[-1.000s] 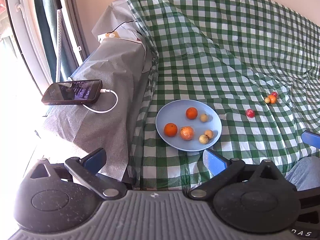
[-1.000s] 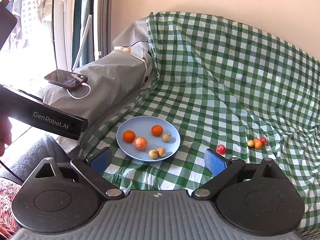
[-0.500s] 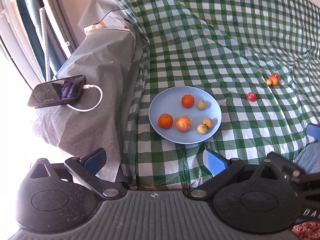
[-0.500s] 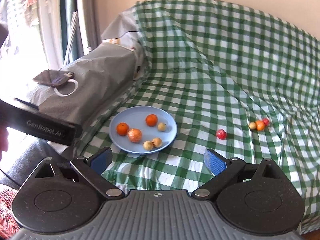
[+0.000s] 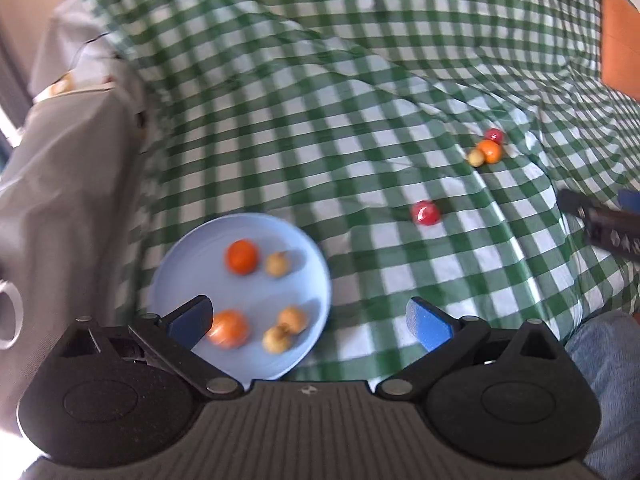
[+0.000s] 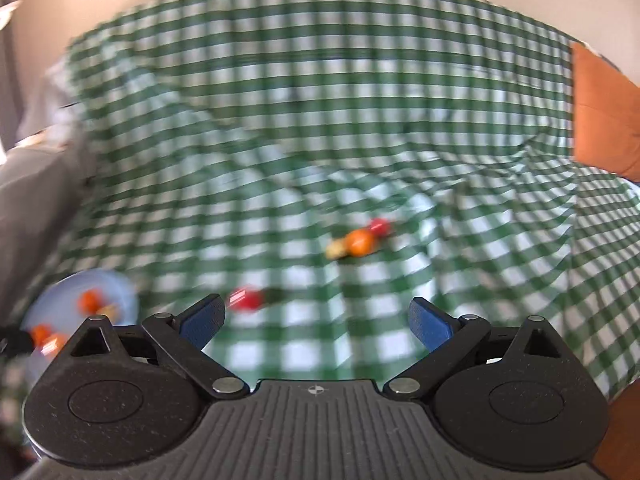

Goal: Organize fruits
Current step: 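Grasp the bagged red fruit with the left tool while the right tool grasps another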

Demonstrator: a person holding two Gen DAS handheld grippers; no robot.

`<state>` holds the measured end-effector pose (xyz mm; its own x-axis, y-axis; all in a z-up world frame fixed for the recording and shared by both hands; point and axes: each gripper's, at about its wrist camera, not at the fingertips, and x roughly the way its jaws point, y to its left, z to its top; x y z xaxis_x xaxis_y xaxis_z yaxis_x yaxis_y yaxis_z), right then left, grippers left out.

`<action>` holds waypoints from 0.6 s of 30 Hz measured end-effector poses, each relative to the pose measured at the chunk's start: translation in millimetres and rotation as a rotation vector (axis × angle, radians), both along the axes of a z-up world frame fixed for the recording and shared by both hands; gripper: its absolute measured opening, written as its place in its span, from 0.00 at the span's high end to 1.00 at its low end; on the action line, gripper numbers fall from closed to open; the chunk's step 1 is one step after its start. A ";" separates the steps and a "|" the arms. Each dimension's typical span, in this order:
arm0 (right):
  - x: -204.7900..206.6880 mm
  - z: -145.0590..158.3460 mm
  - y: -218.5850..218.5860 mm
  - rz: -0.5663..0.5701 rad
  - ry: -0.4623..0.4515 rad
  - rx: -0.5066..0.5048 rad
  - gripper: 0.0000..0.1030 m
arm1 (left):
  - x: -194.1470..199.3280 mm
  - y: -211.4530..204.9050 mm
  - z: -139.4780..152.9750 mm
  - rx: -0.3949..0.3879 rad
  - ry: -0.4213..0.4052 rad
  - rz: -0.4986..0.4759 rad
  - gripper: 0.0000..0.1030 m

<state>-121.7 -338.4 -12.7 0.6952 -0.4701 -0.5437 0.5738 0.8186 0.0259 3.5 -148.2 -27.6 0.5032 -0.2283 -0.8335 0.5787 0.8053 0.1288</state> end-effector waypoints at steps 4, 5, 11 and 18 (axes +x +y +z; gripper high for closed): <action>33.8 -19.6 -70.4 -0.051 -0.011 -0.028 0.06 | 20.6 -58.6 -28.2 0.013 -0.004 -0.071 0.00; 45.7 -24.9 -88.7 -0.056 -0.007 -0.031 0.07 | 27.7 -71.8 -36.6 0.021 0.004 -0.084 0.00; 119.3 -63.1 -181.4 -0.022 0.044 -0.028 0.15 | 65.1 -133.3 -85.2 0.004 0.049 -0.139 0.00; 171.7 -108.7 -231.8 0.053 0.143 0.070 0.34 | 85.7 -174.7 -139.4 0.088 0.080 -0.206 0.01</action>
